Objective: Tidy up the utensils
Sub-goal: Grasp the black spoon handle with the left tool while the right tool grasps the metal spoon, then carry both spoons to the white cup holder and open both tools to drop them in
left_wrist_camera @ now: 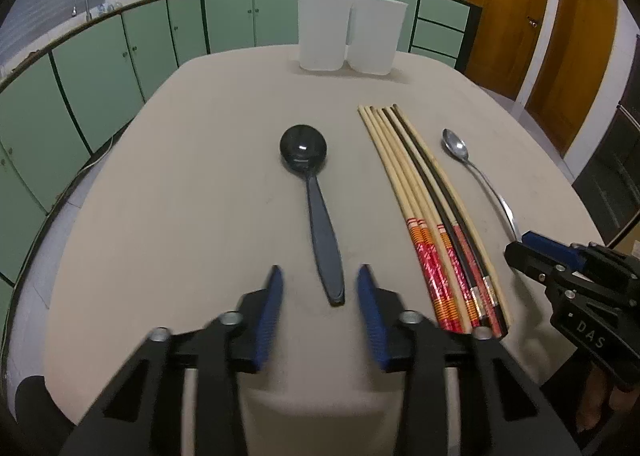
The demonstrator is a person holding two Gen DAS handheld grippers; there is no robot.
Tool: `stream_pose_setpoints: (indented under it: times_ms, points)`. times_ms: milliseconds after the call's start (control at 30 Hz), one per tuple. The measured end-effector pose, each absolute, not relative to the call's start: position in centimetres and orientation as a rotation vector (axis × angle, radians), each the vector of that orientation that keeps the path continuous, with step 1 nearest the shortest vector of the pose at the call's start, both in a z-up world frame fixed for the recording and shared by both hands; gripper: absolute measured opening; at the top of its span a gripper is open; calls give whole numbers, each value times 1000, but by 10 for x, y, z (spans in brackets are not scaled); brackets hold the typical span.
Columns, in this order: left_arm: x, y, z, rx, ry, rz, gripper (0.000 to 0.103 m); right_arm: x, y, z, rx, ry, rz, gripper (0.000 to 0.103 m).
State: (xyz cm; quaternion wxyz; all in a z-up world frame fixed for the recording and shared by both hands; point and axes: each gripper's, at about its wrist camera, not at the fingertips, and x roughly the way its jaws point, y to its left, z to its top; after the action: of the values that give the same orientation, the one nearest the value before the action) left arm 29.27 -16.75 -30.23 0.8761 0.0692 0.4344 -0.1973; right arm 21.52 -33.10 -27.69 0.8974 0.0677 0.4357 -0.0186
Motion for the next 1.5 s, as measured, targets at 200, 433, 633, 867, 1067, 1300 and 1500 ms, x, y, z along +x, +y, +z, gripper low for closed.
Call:
stream_pose_setpoints:
  times_ms: [200,433,633,867,1067,1300,1500]
  points:
    - [295,-156,-292,84,921,-428,11,213,-334,-262,151,889,-32,10]
    - [291,-146,-249,63,832,-452,11,209,-335,-219,152,810,-24,9]
    - [294,-144,-226,64,791,-468,11,218,-334,-188,151,776,-3,7]
    - [303,-133,-213,38,803,-497,11,228,-333,-179,123,801,12,2]
    - [309,-127,-199,30,804,-510,11,230,-334,-162,106,786,26,2]
    - [322,-130,-181,38,811,-554,2,240,-339,-140,106,786,55,2]
    - [324,-123,-172,41,778,-548,2,242,-340,-128,98,768,63,2]
